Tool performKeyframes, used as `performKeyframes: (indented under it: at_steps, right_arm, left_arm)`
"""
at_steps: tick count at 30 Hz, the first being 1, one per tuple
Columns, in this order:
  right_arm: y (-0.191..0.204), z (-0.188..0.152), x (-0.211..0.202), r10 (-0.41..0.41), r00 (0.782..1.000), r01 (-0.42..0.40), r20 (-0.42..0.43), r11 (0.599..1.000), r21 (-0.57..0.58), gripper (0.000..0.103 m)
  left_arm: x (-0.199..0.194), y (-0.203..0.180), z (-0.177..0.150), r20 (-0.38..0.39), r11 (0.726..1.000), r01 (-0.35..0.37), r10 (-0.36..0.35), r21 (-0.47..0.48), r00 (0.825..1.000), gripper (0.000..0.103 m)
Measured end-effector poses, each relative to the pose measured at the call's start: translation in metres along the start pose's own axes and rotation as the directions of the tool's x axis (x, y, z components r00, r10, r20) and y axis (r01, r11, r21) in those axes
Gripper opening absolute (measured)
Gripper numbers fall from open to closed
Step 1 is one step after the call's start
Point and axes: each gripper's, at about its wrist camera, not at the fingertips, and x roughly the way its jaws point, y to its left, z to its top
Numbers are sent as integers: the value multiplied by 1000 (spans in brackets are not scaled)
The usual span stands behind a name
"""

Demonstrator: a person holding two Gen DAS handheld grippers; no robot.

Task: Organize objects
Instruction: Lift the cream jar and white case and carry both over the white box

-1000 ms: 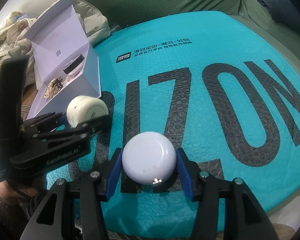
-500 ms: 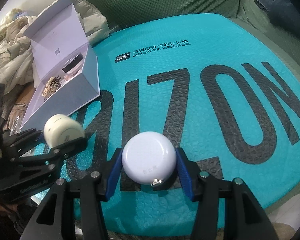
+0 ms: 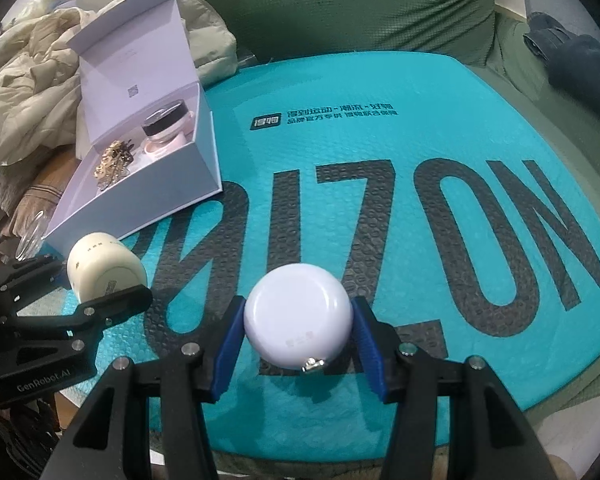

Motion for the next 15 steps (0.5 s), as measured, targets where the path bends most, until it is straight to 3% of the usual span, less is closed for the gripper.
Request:
performKeyframes:
  at_steps: [15]
  right_arm:
    - [29, 15, -45, 23, 997, -17, 69, 996, -89, 54]
  left_arm:
    - [-37, 5, 13, 55, 1000, -25, 25, -4, 998, 47]
